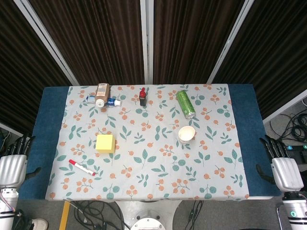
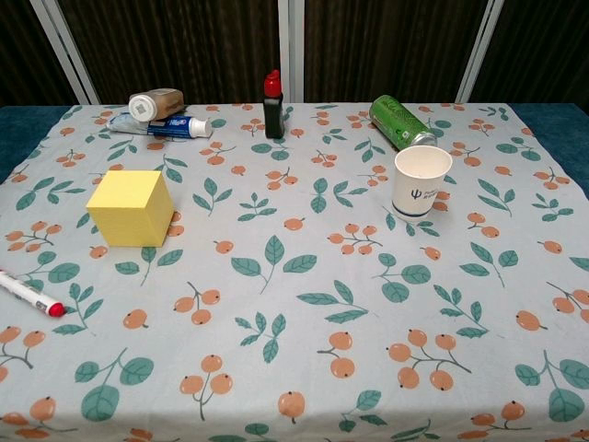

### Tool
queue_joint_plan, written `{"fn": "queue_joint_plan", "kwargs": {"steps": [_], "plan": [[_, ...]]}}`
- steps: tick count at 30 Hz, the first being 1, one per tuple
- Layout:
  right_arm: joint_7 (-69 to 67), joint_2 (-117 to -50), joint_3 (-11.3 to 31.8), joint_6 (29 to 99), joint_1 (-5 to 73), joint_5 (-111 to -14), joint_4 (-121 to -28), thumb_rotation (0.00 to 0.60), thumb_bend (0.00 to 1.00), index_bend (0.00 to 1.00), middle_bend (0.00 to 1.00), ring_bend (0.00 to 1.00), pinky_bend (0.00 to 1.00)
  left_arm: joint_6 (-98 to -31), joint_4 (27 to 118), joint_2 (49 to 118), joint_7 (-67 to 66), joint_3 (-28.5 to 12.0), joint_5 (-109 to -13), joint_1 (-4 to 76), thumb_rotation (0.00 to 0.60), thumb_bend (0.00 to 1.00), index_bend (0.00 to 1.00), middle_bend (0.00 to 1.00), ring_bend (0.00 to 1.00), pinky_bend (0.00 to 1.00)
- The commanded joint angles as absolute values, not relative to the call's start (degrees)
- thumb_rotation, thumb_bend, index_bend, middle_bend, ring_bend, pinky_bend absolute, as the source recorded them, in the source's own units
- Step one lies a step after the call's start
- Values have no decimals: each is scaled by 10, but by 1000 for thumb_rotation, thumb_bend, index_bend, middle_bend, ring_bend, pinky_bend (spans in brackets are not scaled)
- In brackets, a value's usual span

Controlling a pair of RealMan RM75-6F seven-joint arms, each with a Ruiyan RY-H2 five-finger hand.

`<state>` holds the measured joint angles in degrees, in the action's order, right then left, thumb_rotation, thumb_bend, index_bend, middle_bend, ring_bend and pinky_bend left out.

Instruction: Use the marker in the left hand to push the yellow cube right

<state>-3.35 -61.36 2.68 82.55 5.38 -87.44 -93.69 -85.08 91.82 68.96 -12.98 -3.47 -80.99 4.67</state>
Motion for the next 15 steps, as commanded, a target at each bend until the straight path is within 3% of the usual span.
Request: {"fn": "queue_joint_plan", "kwargs": {"steps": [1,10,15], "plan": [[-33,-614,27,828,53,-875,-937,600,301,0,0,0,0,-850,915,691,-128,-34,-812,47,600,142,132,69,98,199],[-30,-611,26,844,45,-878,-939,600,301,0,0,0,0,-842,906,687,-115,-28,-833,56,600,142,133,70,98,200],[-32,-607,28,849,44,-880,-939,600,301,0,0,0,0,-822,892,688,-102,-25,-859,77,600,143,198,161,102,200]]}}
